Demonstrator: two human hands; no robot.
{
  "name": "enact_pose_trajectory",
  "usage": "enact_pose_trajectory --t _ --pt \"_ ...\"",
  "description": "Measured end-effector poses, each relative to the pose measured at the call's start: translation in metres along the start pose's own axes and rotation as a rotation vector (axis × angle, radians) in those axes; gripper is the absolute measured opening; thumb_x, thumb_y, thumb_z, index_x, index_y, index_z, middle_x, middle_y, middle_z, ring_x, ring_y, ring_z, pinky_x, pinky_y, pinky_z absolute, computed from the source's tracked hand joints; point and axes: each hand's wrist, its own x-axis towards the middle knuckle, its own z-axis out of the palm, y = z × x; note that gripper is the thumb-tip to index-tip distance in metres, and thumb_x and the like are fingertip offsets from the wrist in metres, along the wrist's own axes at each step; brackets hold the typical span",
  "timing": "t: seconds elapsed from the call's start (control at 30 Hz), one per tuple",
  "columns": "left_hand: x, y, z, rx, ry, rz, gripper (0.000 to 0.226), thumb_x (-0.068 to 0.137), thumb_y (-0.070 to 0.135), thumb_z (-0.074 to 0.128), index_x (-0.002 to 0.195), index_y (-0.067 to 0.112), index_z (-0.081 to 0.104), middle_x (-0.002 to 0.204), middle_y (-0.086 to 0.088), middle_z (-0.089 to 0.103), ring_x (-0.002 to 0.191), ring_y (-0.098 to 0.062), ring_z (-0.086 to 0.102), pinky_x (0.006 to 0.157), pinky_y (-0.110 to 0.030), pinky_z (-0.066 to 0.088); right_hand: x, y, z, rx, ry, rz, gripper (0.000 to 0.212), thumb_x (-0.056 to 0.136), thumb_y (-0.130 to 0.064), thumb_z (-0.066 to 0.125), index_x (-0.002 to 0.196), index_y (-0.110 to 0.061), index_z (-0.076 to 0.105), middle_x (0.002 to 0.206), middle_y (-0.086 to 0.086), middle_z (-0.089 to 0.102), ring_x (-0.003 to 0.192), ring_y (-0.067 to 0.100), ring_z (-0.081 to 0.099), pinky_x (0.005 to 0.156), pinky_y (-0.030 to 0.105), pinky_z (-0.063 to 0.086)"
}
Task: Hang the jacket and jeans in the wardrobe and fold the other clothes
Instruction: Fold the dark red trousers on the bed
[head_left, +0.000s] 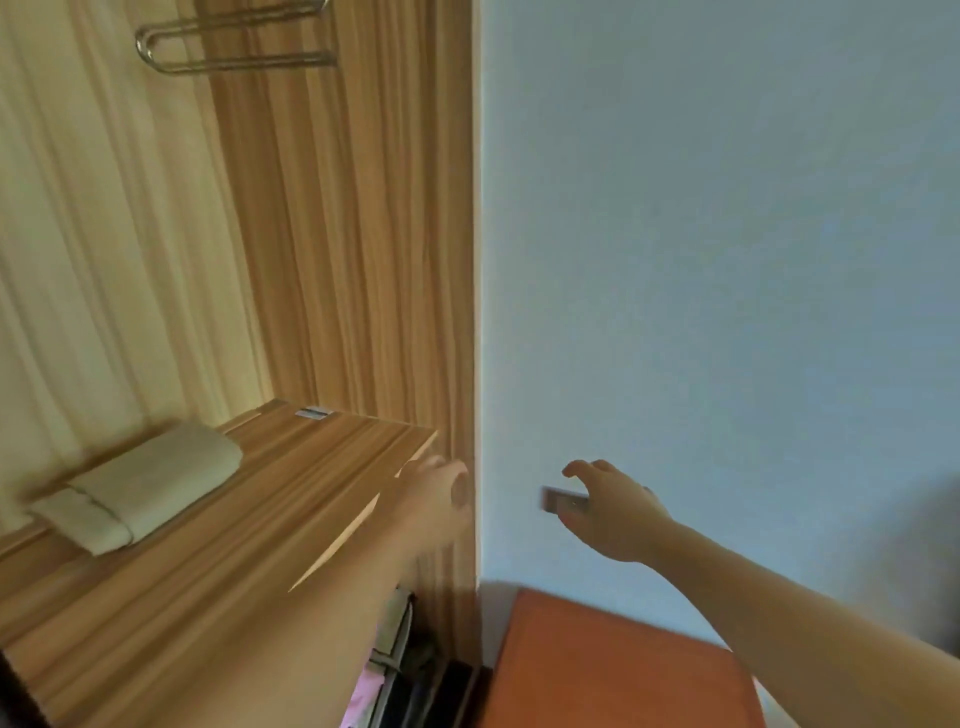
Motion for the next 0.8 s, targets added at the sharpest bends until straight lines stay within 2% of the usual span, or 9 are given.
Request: enact_pose_trajectory --t 0.1,0.33,0.5,0.73,0.8 --pt "-0.018 0.059 0.01 0.024 -0.066 0.106 0.049 0.086 0.039 0.056 0.133 0.027 0.051 0.134 0.005 0.048 0.12 -0.019 0.051 0.097 -0.038 0.045 -0.057 0.038 -0.023 -0.008 0.037 0.081 0.054 0.091 -0.043 0.051 0.141 -0.03 0.037 0.137 -0.006 0.046 0.115 0.019 0.055 0.099 0.035 0.041" --pt "-0.092 0.208 0.053 0.099 -0.151 0.324 0.05 0.091 0.041 0.052 0.139 0.03 0.045 0.142 0.007 0.044 0.131 -0.017 0.039 0.099 -0.034 0.041 -0.217 0.131 -0.053 0.029 0.119 0.302 0.055 0.092 -0.044 0.052 0.142 -0.028 0.037 0.136 -0.006 0.046 0.098 0.014 0.058 0.093 0.035 0.046" --pt "-0.147 0.301 0.075 0.066 -0.252 0.549 0.053 0.09 0.041 0.053 0.141 0.03 0.043 0.143 0.005 0.043 0.131 -0.019 0.039 0.104 -0.039 0.039 -0.342 0.176 -0.067 0.087 0.23 0.552 0.058 0.089 -0.043 0.055 0.143 -0.026 0.04 0.14 -0.002 0.047 0.111 0.017 0.058 0.099 0.042 0.046" --pt "-0.228 0.386 0.109 -0.073 -0.353 0.875 0.05 0.089 0.044 0.054 0.137 0.033 0.046 0.138 0.009 0.045 0.124 -0.016 0.045 0.099 -0.035 0.044 -0.501 0.183 -0.062 0.1 0.392 0.925 0.055 0.083 -0.049 0.055 0.134 -0.027 0.047 0.12 -0.005 0.052 0.106 0.017 0.057 0.094 0.038 0.047" --pt "-0.263 0.396 0.126 -0.097 -0.414 0.966 0.05 0.088 0.046 0.053 0.136 0.034 0.046 0.138 0.01 0.045 0.123 -0.015 0.045 0.099 -0.035 0.045 -0.544 0.168 -0.047 0.101 0.416 1.031 0.053 0.084 -0.046 0.055 0.133 -0.027 0.048 0.126 -0.005 0.051 0.112 0.018 0.055 0.097 0.038 0.046"
